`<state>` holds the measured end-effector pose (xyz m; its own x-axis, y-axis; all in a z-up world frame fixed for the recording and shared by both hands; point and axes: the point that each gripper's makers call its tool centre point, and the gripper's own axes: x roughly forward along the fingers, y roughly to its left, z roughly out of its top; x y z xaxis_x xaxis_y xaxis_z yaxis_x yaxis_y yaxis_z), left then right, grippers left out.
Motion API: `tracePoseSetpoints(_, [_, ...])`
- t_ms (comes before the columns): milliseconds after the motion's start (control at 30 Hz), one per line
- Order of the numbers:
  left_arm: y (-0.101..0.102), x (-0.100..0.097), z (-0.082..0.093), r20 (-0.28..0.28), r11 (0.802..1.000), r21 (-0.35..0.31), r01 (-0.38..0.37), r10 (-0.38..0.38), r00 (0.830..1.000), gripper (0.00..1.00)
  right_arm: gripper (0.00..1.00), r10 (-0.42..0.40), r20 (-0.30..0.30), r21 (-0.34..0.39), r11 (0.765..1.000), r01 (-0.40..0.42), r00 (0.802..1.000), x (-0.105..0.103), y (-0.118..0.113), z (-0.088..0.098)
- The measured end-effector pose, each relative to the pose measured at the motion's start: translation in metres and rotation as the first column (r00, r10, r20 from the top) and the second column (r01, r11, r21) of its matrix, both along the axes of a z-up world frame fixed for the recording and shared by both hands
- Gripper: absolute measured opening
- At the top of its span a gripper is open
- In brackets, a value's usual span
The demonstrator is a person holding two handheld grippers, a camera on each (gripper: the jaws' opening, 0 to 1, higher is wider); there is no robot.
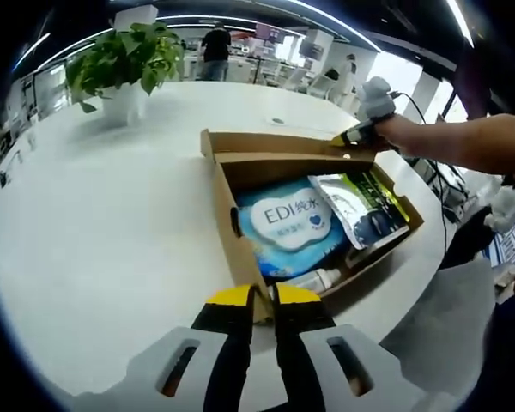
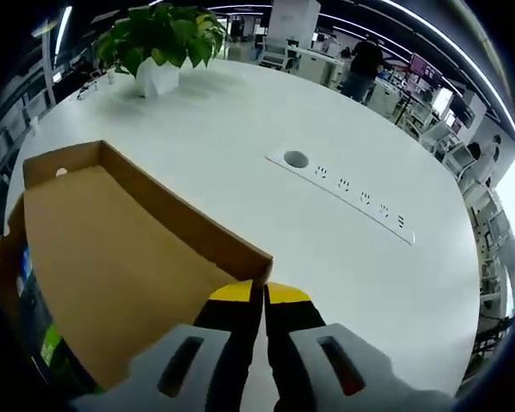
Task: Operate the shoe box by opening the lid, removing the specified soft item, and placing it in the target area until the item is outside and the box remains undamaged.
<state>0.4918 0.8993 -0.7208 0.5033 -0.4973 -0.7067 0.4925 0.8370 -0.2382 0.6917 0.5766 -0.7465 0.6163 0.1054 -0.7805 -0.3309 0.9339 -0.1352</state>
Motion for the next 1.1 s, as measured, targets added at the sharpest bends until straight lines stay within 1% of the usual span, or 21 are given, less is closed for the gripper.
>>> tracePoseSetpoints(100, [0.001, 0.002, 0.001, 0.013, 1.000, 0.016, -0.004, 0.004, 1.000, 0.08, 0.15, 0.002, 0.024, 0.013, 1.000, -0.002, 1.000, 0.001, 0.002, 0.004])
tracePoseSetpoints(167, [0.003, 0.003, 0.001, 0.013, 1.000, 0.019, -0.011, 0.011, 1.000, 0.11, 0.18, -0.001, 0.044, 0.007, 1.000, 0.001, 0.999, 0.002, 0.001, 0.007])
tracePoseSetpoints(233, [0.003, 0.005, 0.005, 0.018, 1.000, 0.010, -0.017, 0.017, 1.000, 0.14, 0.20, -0.004, 0.054, 0.017, 1.000, 0.003, 0.999, 0.001, 0.000, 0.010])
tracePoseSetpoints(333, [0.003, 0.006, 0.014, 0.036, 1.000, 0.015, -0.008, 0.008, 0.999, 0.15, 0.25, -0.007, 0.077, 0.021, 1.000, 0.006, 0.997, -0.003, -0.003, 0.017])
tracePoseSetpoints(400, [0.000, 0.008, 0.021, 0.047, 1.000, 0.012, -0.003, 0.002, 0.999, 0.16, 0.26, -0.009, 0.099, 0.038, 0.999, 0.005, 0.995, -0.006, -0.003, 0.023])
tracePoseSetpoints(500, [-0.009, 0.011, 0.030, 0.069, 1.000, 0.004, 0.018, -0.018, 0.997, 0.16, 0.27, -0.011, 0.124, 0.050, 0.999, 0.005, 0.992, -0.014, -0.005, 0.032])
tracePoseSetpoints(600, [-0.019, 0.014, 0.031, 0.069, 0.999, -0.004, 0.033, -0.033, 0.997, 0.17, 0.26, -0.011, 0.143, 0.060, 0.998, 0.003, 0.990, -0.022, -0.005, 0.040])
tracePoseSetpoints(767, [-0.036, 0.014, 0.029, 0.056, 0.998, -0.019, 0.058, -0.057, 0.997, 0.18, 0.26, -0.005, 0.163, 0.072, 0.997, -0.007, 0.987, -0.036, -0.001, 0.050])
tracePoseSetpoints(833, [-0.043, 0.014, 0.029, 0.059, 0.997, -0.024, 0.072, -0.071, 0.996, 0.18, 0.26, 0.001, 0.171, 0.076, 0.997, -0.014, 0.985, -0.043, 0.002, 0.054])
tracePoseSetpoints(867, [-0.048, 0.013, 0.026, 0.046, 0.996, -0.025, 0.083, -0.082, 0.996, 0.18, 0.26, 0.000, 0.174, 0.081, 0.997, -0.015, 0.985, -0.047, 0.003, 0.057])
tracePoseSetpoints(1000, [-0.064, 0.012, 0.025, 0.046, 0.993, -0.041, 0.113, -0.111, 0.993, 0.18, 0.24, 0.001, 0.197, 0.088, 0.996, -0.019, 0.980, -0.058, 0.005, 0.064])
tracePoseSetpoints(1100, [-0.076, 0.012, 0.023, 0.034, 0.989, -0.058, 0.133, -0.131, 0.991, 0.19, 0.23, 0.010, 0.200, 0.092, 0.995, -0.029, 0.980, -0.068, 0.008, 0.066])
